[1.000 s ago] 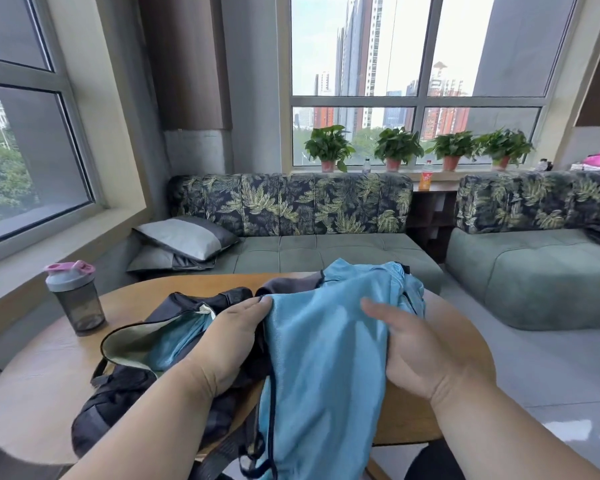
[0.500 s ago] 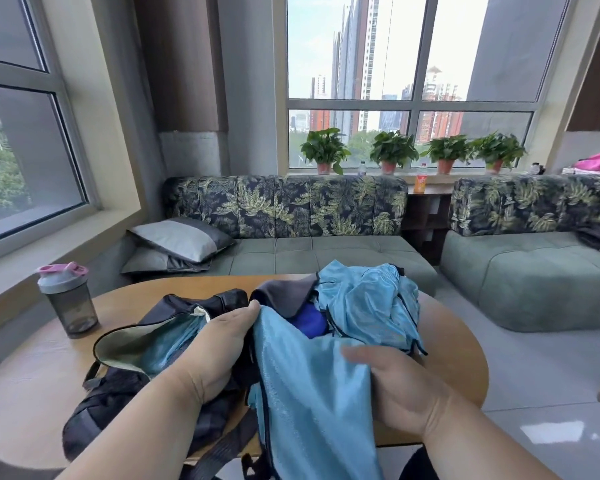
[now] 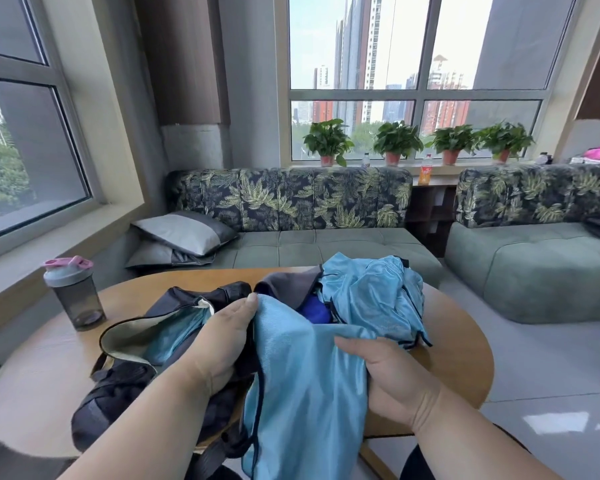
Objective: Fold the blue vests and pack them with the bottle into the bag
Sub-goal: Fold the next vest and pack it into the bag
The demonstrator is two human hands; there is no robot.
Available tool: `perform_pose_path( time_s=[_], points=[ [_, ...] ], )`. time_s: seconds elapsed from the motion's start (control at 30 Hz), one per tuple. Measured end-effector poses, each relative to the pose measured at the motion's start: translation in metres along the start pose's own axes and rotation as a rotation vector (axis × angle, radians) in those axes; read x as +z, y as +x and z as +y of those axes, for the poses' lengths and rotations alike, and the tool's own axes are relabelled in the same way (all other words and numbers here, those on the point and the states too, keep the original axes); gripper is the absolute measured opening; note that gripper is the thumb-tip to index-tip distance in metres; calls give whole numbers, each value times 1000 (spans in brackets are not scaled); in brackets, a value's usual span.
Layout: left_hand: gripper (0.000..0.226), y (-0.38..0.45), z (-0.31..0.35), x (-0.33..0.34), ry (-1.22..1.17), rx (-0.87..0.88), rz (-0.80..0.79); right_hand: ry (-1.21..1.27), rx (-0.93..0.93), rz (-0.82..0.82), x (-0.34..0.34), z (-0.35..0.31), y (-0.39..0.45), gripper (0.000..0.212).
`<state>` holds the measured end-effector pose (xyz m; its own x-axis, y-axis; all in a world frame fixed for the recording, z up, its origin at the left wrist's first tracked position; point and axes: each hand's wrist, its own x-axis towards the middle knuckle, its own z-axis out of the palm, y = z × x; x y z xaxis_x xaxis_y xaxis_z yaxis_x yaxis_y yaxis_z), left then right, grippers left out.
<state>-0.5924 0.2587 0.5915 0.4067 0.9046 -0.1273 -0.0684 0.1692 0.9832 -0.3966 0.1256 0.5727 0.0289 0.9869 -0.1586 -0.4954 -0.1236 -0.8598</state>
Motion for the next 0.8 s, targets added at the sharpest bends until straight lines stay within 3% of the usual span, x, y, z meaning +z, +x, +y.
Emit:
perform_pose_path(
  time_s=[0.1,0.2,0.33,0.4,0.5,0.6,0.8],
  points=[
    [27,6,-7,-3,41,77,-53,35,-24,51,0,-11,2,42],
    [34,9,-20,-1,128,47,-33,61,-72,134,8,-25,3,36],
    [70,4,-39,1,118,-164,-16,121,-149,148,17,-38,2,28],
    [79,-2,-44,4,141,-257,-145,138,-155,143,19,-41,0,31],
    [60,-7,-52,13,-53,-258,-325,137,-149,136,22,-43,-4,33],
    [44,-16,-46,27,-248,-231,-352,124,-150,143,19,-41,-4,34],
    [57,-1,-58,22,-266,-144,-313,137,-168,150,16,-40,-5,42]
  ],
)
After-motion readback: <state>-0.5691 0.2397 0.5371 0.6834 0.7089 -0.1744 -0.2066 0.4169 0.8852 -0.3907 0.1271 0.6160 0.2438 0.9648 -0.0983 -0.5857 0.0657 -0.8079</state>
